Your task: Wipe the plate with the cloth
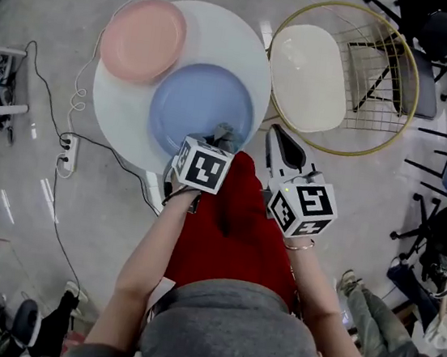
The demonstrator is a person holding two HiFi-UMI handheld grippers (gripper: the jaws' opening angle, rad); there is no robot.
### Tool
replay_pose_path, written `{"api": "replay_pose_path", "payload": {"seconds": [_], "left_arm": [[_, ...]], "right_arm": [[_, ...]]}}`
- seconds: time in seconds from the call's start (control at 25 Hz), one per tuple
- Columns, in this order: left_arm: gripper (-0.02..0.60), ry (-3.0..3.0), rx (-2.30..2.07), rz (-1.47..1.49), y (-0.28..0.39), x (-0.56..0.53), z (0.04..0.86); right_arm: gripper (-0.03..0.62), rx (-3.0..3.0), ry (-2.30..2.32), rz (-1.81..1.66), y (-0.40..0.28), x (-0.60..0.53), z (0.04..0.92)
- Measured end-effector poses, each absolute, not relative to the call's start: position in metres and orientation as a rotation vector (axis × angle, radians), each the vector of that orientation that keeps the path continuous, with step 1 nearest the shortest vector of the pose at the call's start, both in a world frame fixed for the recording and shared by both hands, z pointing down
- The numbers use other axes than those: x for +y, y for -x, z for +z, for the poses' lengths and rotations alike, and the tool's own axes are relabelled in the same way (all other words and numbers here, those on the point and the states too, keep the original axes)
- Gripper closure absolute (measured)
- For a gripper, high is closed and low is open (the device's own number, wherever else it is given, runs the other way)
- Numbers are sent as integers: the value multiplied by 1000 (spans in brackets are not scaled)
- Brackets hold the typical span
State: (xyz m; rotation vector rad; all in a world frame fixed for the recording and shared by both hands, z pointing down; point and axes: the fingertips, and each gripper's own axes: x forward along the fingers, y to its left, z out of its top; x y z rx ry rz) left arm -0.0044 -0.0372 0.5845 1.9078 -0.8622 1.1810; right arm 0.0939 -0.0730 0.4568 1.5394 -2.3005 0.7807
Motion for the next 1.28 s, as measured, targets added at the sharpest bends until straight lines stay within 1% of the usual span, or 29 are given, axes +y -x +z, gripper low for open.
{"api": "replay_pose_path", "payload": {"seconds": [0.64, 1.0, 1.28], "left_arm": [[546, -1822, -1044, 1167, 73, -25, 582], [546, -1788, -1150, 1115, 114, -30, 577], [546, -1827, -1243, 1057, 133, -43, 558]], "right_arm": [[565, -2386, -1328, 744, -39, -72, 458], [565, -2400, -1314, 723, -29, -66, 453], [565, -2417, -1327, 689, -22, -63, 442]]}}
